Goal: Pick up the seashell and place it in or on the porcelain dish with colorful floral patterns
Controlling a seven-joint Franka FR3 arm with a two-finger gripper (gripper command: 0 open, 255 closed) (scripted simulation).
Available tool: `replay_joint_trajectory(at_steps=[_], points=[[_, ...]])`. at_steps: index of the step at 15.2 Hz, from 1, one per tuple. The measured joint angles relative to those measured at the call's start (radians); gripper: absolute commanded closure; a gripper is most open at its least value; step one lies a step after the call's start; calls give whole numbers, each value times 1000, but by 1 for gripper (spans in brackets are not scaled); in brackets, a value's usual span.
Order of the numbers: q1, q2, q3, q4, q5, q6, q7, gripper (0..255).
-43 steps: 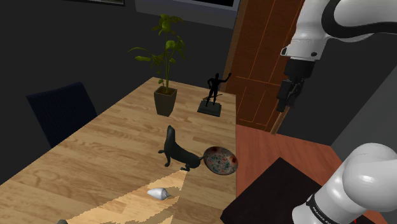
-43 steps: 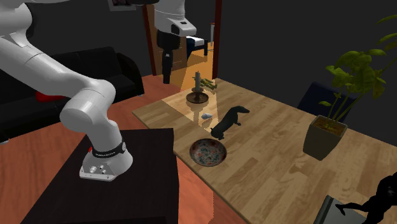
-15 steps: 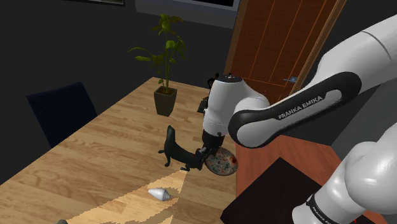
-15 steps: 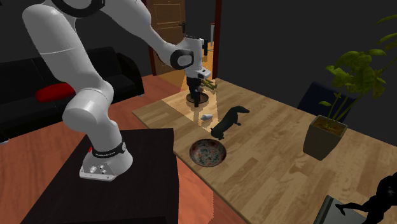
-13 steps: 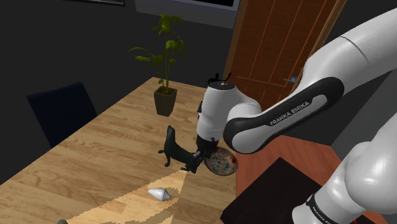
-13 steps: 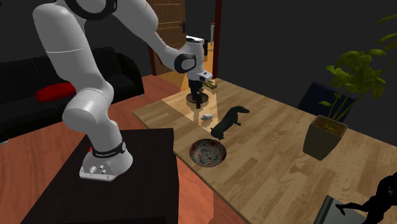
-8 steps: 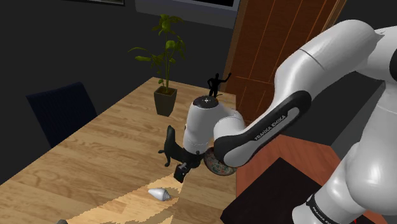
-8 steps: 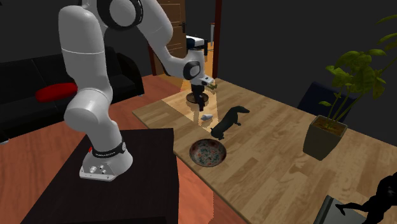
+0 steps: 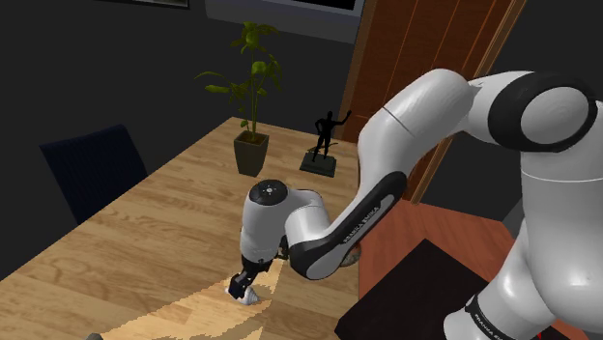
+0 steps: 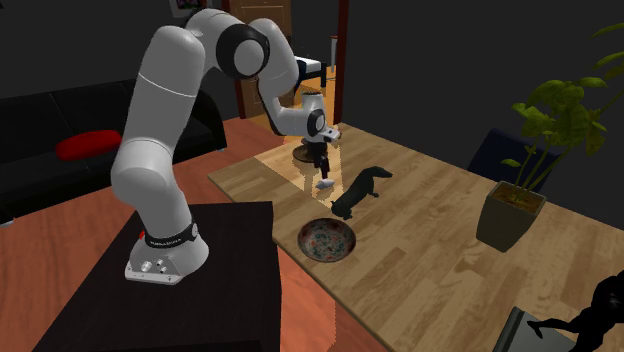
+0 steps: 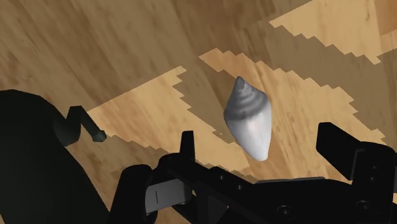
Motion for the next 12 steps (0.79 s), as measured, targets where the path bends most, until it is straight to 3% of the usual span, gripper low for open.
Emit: replay_joint_trajectory(at_steps=[4, 12], points=[[53, 95, -44, 85, -53, 13, 34, 0], [84, 177, -85, 128, -92, 53, 62, 0]])
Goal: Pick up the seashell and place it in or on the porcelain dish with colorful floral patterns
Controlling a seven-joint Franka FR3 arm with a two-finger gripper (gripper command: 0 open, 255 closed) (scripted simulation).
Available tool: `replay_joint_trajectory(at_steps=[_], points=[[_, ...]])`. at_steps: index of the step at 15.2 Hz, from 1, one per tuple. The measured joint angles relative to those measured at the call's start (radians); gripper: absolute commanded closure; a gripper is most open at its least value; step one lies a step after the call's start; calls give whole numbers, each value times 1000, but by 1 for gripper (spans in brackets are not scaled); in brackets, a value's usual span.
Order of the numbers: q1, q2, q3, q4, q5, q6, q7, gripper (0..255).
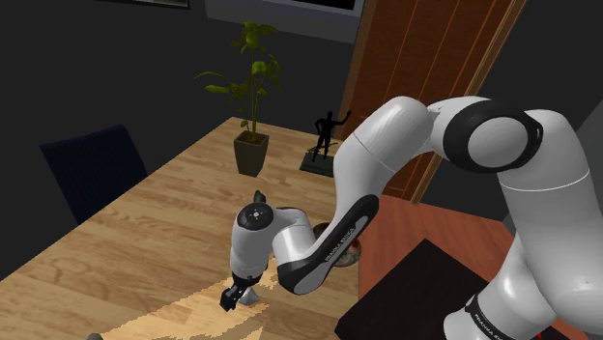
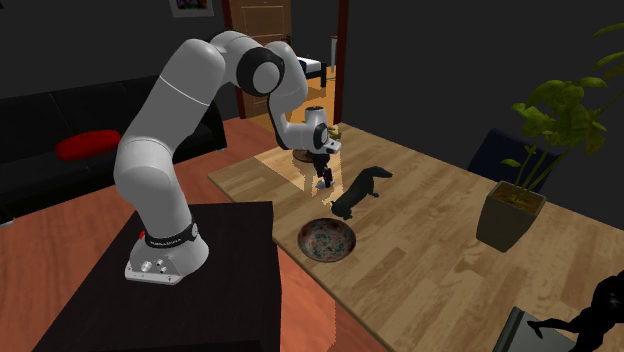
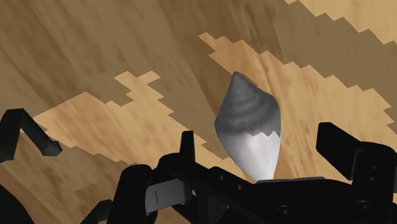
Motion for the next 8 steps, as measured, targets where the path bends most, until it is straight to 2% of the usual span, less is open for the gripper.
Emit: replay_joint_trajectory(at_steps=[4, 5, 8], points=[[1, 1, -1, 0, -1, 1, 1, 0], [1, 1, -1, 0, -1, 1, 1, 255], [1, 1, -1, 0, -1, 1, 1, 255]])
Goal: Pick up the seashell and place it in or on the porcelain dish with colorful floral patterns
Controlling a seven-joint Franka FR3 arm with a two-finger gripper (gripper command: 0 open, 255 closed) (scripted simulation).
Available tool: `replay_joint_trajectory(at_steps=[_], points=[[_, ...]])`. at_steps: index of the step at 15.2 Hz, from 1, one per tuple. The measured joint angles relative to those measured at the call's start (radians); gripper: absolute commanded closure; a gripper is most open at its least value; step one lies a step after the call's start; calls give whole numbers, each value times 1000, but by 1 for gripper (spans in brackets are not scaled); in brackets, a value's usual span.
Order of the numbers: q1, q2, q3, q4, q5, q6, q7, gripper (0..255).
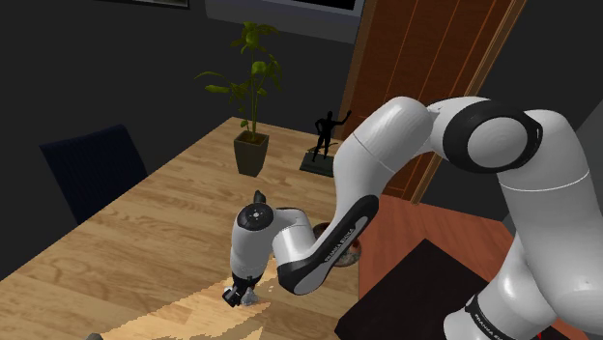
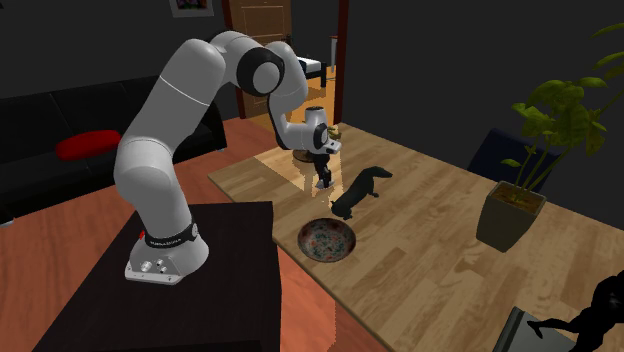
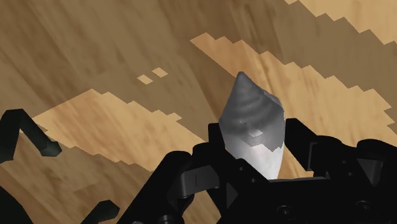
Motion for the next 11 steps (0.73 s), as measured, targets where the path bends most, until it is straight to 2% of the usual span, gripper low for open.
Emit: replay_joint_trajectory(at_steps=[11], points=[[-14, -32, 19, -10, 18, -23, -16, 255]])
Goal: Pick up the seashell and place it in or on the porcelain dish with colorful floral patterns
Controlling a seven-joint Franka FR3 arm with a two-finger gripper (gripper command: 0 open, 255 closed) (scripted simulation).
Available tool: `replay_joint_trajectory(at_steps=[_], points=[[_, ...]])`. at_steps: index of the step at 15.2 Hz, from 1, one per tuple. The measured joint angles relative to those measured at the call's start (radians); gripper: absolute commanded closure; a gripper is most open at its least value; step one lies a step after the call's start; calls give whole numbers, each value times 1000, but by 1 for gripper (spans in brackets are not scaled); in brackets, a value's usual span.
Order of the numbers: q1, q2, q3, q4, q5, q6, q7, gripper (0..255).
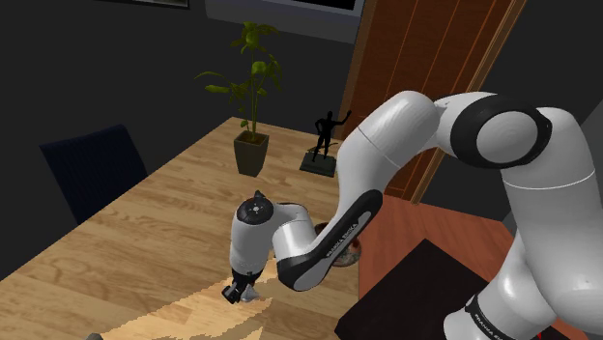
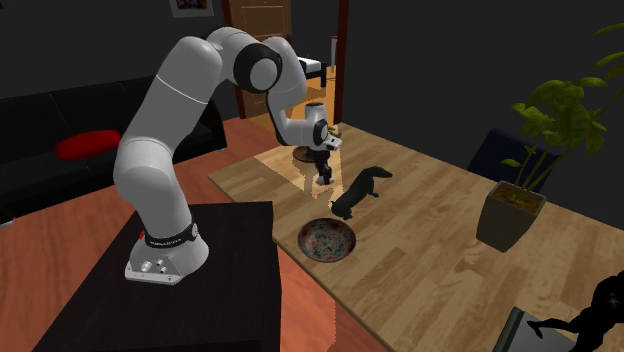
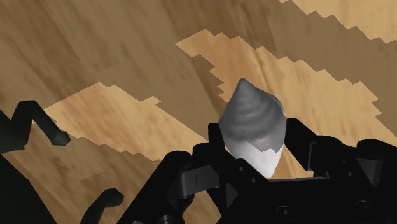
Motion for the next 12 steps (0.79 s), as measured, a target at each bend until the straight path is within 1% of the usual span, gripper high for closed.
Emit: replay_joint_trajectory(at_steps=[4, 12], points=[[-20, -51, 26, -24, 25, -27, -19, 255], [-57, -134, 77, -37, 85, -96, -68, 255]])
